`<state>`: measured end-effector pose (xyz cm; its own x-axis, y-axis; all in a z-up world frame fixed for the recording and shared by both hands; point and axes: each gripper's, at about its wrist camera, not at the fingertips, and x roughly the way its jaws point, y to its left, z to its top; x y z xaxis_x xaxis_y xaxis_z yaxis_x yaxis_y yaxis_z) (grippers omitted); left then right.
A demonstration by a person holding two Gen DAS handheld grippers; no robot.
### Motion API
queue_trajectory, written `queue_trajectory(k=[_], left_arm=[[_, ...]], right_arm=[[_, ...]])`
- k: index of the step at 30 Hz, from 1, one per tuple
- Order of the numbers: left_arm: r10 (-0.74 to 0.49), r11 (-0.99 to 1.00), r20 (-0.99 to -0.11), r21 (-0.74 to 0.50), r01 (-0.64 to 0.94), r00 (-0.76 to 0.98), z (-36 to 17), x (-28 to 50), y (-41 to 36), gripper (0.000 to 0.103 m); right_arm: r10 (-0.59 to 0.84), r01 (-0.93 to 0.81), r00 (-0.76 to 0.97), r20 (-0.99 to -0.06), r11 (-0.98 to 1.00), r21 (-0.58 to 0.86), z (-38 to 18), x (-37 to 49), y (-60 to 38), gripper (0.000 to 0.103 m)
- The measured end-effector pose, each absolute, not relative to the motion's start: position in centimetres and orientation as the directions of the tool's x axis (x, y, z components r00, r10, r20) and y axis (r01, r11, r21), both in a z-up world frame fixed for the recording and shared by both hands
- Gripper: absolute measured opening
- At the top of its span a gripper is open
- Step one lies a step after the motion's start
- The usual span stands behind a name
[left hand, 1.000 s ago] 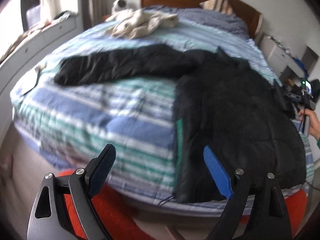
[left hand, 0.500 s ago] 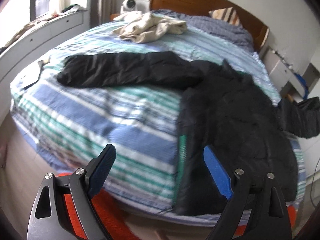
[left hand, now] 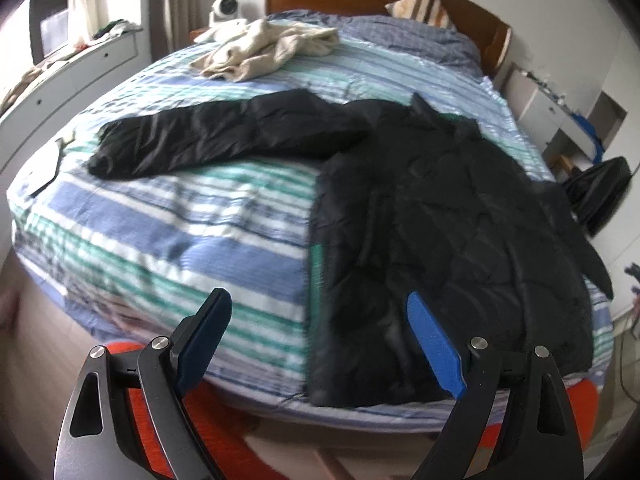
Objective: Fold large clothes
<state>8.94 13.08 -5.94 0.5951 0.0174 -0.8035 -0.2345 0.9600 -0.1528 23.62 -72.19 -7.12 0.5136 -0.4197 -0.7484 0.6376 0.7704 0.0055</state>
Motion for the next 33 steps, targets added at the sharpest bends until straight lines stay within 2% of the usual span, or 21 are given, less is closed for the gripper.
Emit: queue_trajectory(k=[3, 5, 7, 9, 11, 13, 15, 18, 19, 20, 21, 22, 23, 25, 28, 33], left_arm=[[0.023, 0.952, -0.82, -0.157, -0.262, 0.572, -7.5, 9.4, 14.5, 0.093], [0.005, 0.951, -0.831, -0.168, -0.259, 0.556, -9.0, 10.1, 15.0, 0.093], [-0.037, 0.952, -0.847, -0.191, -0.238, 0.53, -10.8, 11.1, 15.1, 0.093], [-0.107, 0.95, -0.861, -0.236, -0.206, 0.498, -12.5, 12.0, 14.8, 0.093], [-0.159, 0.946, -0.866, -0.272, -0.178, 0.475, -13.8, 12.6, 14.1, 0.093], [-0.194, 0.945, -0.859, -0.293, -0.145, 0.474, -14.4, 12.8, 13.3, 0.096], [-0.192, 0.952, -0.853, -0.281, -0.119, 0.485, -14.6, 12.8, 12.5, 0.1], [-0.166, 0.962, -0.859, -0.249, -0.111, 0.485, -14.8, 12.9, 11.8, 0.099], [-0.165, 0.963, -0.858, -0.247, -0.111, 0.486, -14.7, 12.8, 11.7, 0.091], [-0.17, 0.962, -0.858, -0.25, -0.105, 0.485, -14.6, 12.7, 11.6, 0.081], [-0.188, 0.961, -0.859, -0.26, -0.09, 0.477, -14.6, 12.6, 11.5, 0.06], [-0.204, 0.959, -0.859, -0.271, -0.078, 0.469, -14.6, 12.7, 11.3, 0.041], [-0.202, 0.961, -0.86, -0.267, -0.076, 0.468, -14.5, 12.7, 11.2, 0.037], [-0.196, 0.964, -0.859, -0.258, -0.069, 0.473, -14.1, 12.5, 10.9, 0.024], [-0.194, 0.969, -0.861, -0.244, -0.047, 0.471, -13.3, 11.8, 10.7, 0.017], [-0.166, 0.983, -0.874, -0.181, 0.012, 0.457, -13.2, 10.4, 10.2, 0.019]], right_arm=[[-0.407, 0.618, 0.545, -0.733, 0.786, 0.023, -7.1, 20.6, -70.6, 0.079], [-0.337, 0.54, 0.6, -0.726, 0.84, 0.057, -6.7, 18.5, -67.6, 0.079], [-0.195, 0.413, 0.659, -0.727, 0.901, 0.133, -6.2, 16.4, -63.7, 0.079], [0.007, 0.247, 0.688, -0.725, 0.938, 0.244, -6.5, 14.3, -58.4, 0.079], [0.205, 0.089, 0.661, -0.722, 0.934, 0.346, -7.7, 12.6, -52.8, 0.079], [0.312, -0.005, 0.612, -0.727, 0.92, 0.391, -9.4, 11.6, -47.9, 0.079], [0.352, -0.041, 0.557, -0.752, 0.917, 0.398, -11.3, 11.7, -44.8, 0.079], [0.363, -0.056, 0.497, -0.788, 0.92, 0.389, -13.6, 12.3, -42.2, 0.079], [0.38, -0.061, 0.484, -0.788, 0.913, 0.403, -14.1, 12.1, -41.8, 0.079], [0.398, -0.07, 0.477, -0.784, 0.906, 0.417, -14.2, 11.9, -41.4, 0.066], [0.381, -0.07, 0.48, -0.79, 0.914, 0.399, -13.9, 11.4, -41.2, 0.054], [0.347, -0.067, 0.483, -0.804, 0.93, 0.361, -13.6, 11.2, -40.9, 0.029], [0.346, -0.067, 0.487, -0.802, 0.93, 0.36, -13.4, 11.1, -40.9, 0.026], [0.345, -0.063, 0.496, -0.796, 0.929, 0.364, -12.9, 10.7, -40.9, 0.02], [0.326, -0.072, 0.511, -0.795, 0.938, 0.338, -12.3, 10.7, -40.4, 0.019], [0.285, -0.081, 0.525, -0.802, 0.955, 0.286, -12.4, 9.3, -39.6, 0.019]])
